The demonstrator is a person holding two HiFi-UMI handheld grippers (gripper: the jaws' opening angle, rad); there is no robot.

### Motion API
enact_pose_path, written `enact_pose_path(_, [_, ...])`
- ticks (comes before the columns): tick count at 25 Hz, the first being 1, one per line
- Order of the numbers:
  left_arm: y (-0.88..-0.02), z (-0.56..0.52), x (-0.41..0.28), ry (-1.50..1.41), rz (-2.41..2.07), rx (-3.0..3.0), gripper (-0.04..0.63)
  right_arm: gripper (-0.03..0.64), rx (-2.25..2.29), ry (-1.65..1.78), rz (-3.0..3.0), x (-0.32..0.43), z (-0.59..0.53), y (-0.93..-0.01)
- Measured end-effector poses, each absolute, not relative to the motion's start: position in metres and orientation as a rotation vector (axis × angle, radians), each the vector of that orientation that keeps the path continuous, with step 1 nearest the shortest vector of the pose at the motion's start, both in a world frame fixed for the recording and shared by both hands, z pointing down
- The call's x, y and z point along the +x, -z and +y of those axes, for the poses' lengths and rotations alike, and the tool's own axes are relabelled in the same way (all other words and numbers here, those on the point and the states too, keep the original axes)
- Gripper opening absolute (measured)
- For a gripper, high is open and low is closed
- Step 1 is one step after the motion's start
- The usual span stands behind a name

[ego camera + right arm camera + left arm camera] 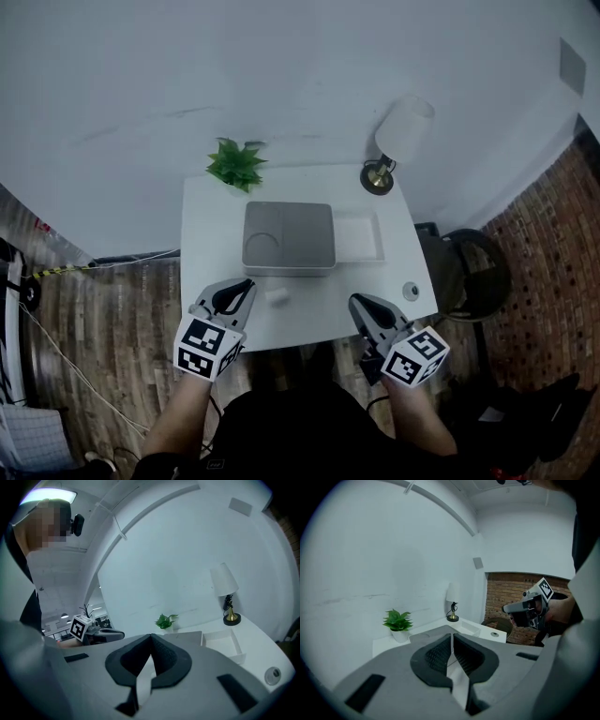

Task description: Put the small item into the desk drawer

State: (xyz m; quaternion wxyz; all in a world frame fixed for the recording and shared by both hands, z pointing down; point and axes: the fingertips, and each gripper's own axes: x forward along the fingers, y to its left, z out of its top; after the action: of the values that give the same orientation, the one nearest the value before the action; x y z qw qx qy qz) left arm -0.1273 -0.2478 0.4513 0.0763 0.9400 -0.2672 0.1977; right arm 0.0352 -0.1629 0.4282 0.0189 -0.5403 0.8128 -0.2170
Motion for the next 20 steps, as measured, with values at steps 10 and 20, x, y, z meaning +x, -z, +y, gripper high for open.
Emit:
enact_pose_path(10, [-0.468, -0.259, -0.08, -0.713, -1.023, 2.624, 0.025, -0.002, -1.418, 0.722, 2.65, 0.104, -0.2, -0.432])
enact_pose_path(20, [-0.527, -0.247, -0.072, -0.896, -0.873, 2.564, 0.063, -0.002, -1.445, 0.827, 2.65, 0.104, -0.2, -0.459])
